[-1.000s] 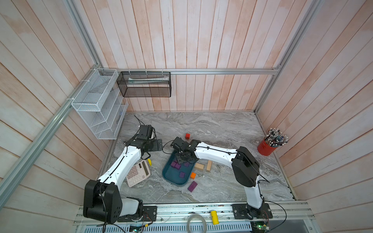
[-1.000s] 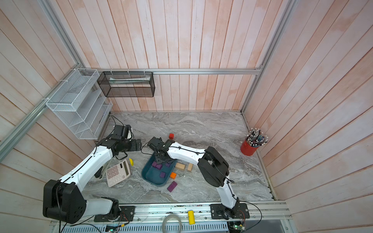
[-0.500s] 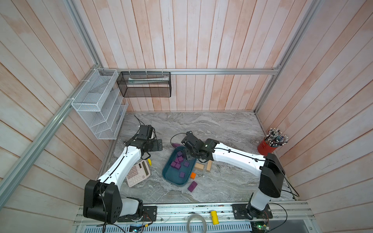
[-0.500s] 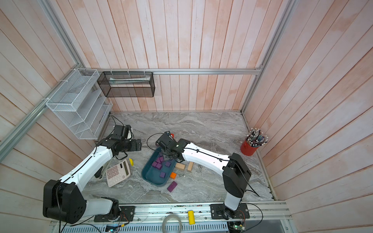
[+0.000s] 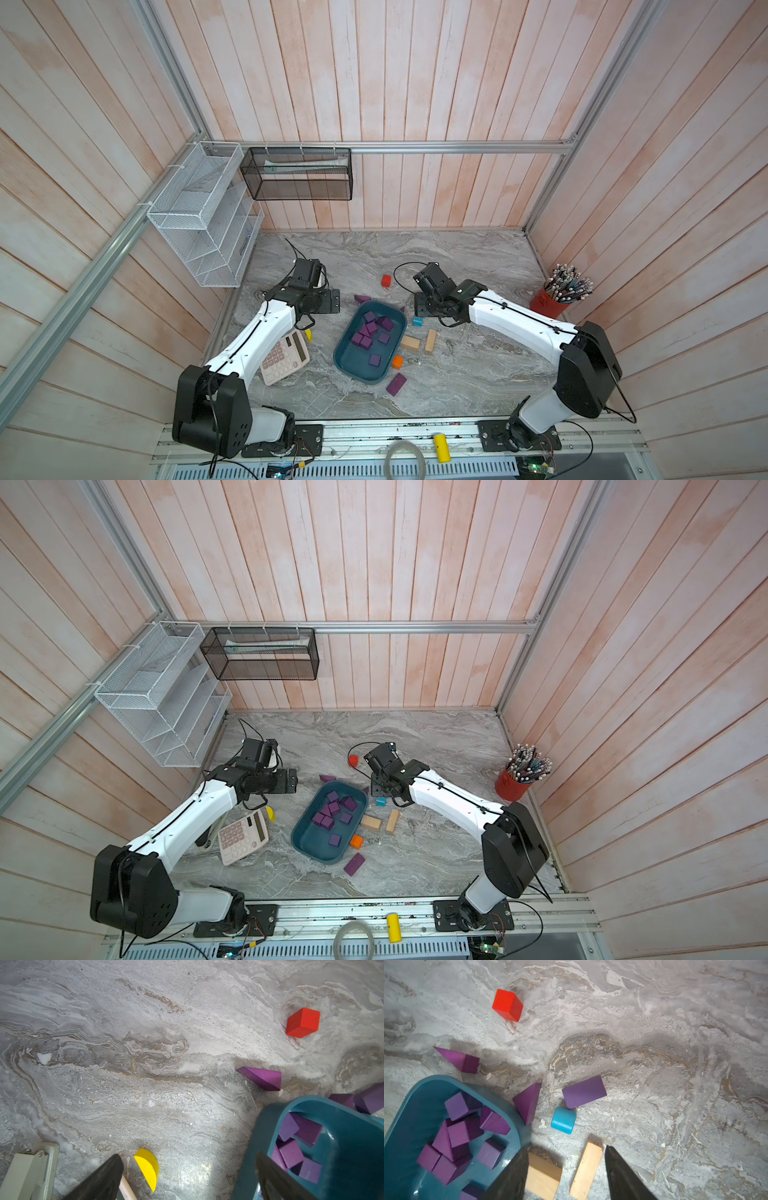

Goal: Pick purple bricks into the storage bin
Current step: Pick up the building block from the center of the board.

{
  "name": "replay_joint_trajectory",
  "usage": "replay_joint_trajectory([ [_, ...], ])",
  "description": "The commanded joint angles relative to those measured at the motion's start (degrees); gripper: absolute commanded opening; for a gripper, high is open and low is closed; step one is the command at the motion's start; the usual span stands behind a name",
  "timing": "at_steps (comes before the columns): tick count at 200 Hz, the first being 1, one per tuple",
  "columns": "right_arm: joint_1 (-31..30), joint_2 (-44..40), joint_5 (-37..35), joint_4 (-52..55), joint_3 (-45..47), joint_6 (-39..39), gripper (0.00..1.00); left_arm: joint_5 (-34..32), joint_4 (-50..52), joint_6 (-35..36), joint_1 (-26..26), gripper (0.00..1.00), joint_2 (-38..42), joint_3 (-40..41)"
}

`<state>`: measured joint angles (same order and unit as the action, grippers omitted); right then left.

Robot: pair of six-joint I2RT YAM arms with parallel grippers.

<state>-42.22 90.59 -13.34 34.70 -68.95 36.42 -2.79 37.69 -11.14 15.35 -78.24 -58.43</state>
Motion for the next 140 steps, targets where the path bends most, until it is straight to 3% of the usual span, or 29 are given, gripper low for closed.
replay_joint_trajectory([
  [1, 1.66, 0.57, 2.06, -1.54, 0.5, 0.71, 0.61, 0.74, -0.17, 1.04, 1.69, 1.0, -0.33, -1.21],
  [78, 7.25, 6.84, 5.9, 0.65, -4.49, 8.49, 0.61, 1.47, -0.35, 1.63, 4.37, 1.0, 0.01, -1.04],
  [140, 9.45, 15.21, 9.98, 7.6, -15.65, 26.37, 0.58, 1.38, -0.43, 1.64, 4.64, 1.0, 0.54, -1.19],
])
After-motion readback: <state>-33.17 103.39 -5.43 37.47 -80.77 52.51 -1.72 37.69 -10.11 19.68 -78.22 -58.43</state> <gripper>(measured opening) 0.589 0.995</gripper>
